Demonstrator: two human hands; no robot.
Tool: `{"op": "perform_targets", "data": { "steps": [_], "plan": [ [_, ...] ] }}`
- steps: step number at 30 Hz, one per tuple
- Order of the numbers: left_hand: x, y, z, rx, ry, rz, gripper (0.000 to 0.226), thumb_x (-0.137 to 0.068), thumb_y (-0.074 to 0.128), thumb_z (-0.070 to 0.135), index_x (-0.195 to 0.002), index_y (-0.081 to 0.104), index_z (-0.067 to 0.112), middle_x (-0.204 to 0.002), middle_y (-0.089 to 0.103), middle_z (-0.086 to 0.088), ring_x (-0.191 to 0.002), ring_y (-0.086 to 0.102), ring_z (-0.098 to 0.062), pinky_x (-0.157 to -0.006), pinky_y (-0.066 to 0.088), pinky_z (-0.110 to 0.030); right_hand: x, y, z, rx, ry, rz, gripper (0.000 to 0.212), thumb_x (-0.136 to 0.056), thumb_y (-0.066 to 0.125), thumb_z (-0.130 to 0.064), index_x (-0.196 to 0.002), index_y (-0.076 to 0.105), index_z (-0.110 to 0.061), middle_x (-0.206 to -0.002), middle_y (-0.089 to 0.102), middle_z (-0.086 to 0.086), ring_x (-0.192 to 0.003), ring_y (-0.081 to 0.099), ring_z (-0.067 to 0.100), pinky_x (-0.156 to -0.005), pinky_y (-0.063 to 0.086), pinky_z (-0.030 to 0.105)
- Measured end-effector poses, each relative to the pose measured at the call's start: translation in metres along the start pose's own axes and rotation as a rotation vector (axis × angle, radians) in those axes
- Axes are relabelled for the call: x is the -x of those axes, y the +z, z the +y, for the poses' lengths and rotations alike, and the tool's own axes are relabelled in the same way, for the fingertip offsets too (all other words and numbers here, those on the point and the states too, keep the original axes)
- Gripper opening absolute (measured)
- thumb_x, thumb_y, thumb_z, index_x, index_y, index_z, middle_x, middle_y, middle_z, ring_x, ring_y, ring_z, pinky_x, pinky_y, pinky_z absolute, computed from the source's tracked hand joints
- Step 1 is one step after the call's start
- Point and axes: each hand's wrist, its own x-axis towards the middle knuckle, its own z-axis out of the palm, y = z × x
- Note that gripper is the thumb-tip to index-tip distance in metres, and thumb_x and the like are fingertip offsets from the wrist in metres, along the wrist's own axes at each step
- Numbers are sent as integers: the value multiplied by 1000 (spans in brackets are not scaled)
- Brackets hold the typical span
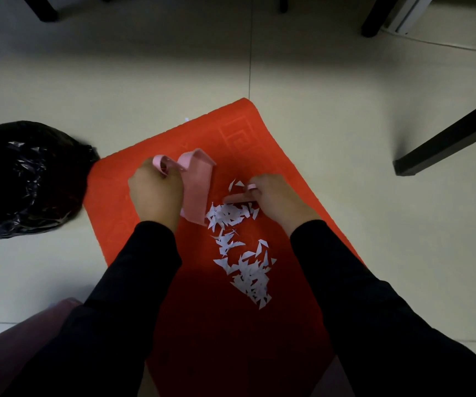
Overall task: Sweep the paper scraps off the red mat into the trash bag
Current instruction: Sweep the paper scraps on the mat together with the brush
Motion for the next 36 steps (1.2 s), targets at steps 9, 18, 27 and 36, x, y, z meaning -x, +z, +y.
{"op": "perform_targets", "data": {
  "steps": [9,18,27,36],
  "plan": [
    [-1,25,22,44,75,-120,25,-91,43,6,-99,64,-3,-91,66,-19,-71,49,-21,-53,32,-28,5,-18,6,-115,8,151,24,-95,46,-13,-108,66,-10,-111,65,9,-97,57,21,-75,37,23],
    [-3,73,37,-60,208,-294,22,-90,44,6,-95,65,2,-88,67,-20,-74,60,-31,-60,43,-33,2,-9,29,-74,14,194,21,-94,48,-15,-100,66,-8,-101,64,9,-92,56,21,-65,26,22],
    [-3,82,36,-231,269,-365,15,-89,49,9,-88,61,0,-88,66,-20,-77,61,-35,-59,40,-33,8,-8,29,-143,14,197,21,-95,47,-14,-100,66,-6,-103,63,10,-90,55,20,-71,31,22],
    [5,62,37,-259,273,-374,18,-88,43,4,-81,59,0,-74,55,-13,-67,51,-30,-59,34,-30,11,-8,19,-126,24,194,21,-95,45,-11,-99,66,-8,-100,64,10,-79,47,14,-69,32,23]
  ]
}}
